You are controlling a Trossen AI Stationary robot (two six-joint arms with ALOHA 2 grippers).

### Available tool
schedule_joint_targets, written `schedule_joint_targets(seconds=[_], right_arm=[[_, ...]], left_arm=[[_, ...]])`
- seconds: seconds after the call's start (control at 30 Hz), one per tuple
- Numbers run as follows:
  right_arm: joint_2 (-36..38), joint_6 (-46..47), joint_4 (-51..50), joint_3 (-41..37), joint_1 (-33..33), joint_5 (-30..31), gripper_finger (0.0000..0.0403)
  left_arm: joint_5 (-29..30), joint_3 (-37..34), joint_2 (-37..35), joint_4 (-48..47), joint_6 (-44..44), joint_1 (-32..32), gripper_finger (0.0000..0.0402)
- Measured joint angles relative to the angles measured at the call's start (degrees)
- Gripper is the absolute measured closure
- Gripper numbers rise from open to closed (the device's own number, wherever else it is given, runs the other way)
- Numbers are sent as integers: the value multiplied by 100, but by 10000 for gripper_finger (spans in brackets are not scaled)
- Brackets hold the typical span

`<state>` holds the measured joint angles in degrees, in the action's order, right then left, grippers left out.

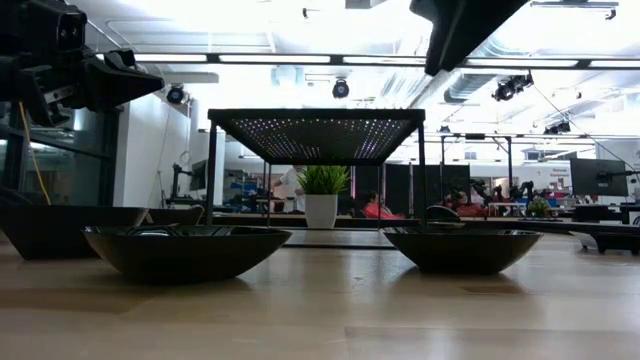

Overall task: Pick & Place Mini shaped plates
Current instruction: Stack the leaf shaped plate on top of the leaf shaped plate on the shelf

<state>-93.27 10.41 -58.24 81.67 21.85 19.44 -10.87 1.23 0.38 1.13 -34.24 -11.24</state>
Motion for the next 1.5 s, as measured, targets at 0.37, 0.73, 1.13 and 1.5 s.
schedule_joint_targets(seconds=[0.37, 0.73, 1.13, 1.5], right_arm=[[-55, -36, 1413, -1102, 933, 385, 259], [-59, -187, 2641, -2296, 1173, -4, 259], [-636, -1504, 2957, -2216, 1343, -85, 259], [-955, -2700, 3216, -2216, 1458, 207, 259]], left_arm=[[0, 0, 2, 0, 0, 2, 400], [0, -1, 1, 0, 0, 2, 400], [1, 0, 1, 0, 0, 0, 400], [0, 0, 0, 0, 0, 0, 400]])
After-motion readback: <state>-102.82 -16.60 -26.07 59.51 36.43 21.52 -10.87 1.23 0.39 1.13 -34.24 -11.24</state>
